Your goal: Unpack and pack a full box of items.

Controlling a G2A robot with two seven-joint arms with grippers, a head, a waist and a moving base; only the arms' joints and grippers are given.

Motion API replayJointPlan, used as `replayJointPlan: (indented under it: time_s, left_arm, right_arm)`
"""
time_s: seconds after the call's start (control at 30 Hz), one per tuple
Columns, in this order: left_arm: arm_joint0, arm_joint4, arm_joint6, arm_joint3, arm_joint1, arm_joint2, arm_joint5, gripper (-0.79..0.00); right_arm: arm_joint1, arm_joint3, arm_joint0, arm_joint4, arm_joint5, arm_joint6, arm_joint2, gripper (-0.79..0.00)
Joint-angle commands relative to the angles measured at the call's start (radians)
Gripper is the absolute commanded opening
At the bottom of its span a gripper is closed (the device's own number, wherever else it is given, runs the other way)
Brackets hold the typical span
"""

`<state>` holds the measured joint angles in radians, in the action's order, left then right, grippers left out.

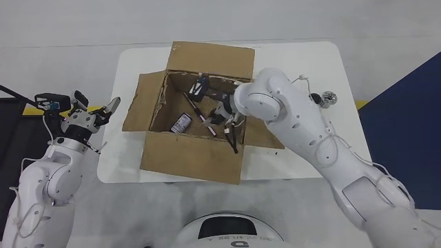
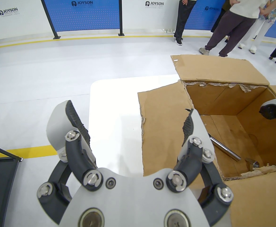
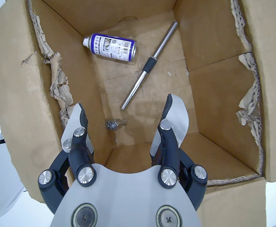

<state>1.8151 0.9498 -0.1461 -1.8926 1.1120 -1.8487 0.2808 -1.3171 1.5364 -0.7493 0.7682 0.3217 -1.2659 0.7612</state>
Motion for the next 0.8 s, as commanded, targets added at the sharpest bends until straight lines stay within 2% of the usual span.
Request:
replayJointPlan:
  time_s: [0.0,0.77]
  left_arm:
    - [0.0,0.0,0.0,0.0,0.0,0.0,0.0,0.0]
    - [0.0,0.0,0.0,0.0,0.0,0.0,0.0,0.0]
  right_arm:
    - [0.0,-0.002,0.001,0.0,0.0,-0.002,-0.001,0.0]
    - [0.0,-0.009,-0.008,-0.002,0.005,0.025,-0.001,0.0]
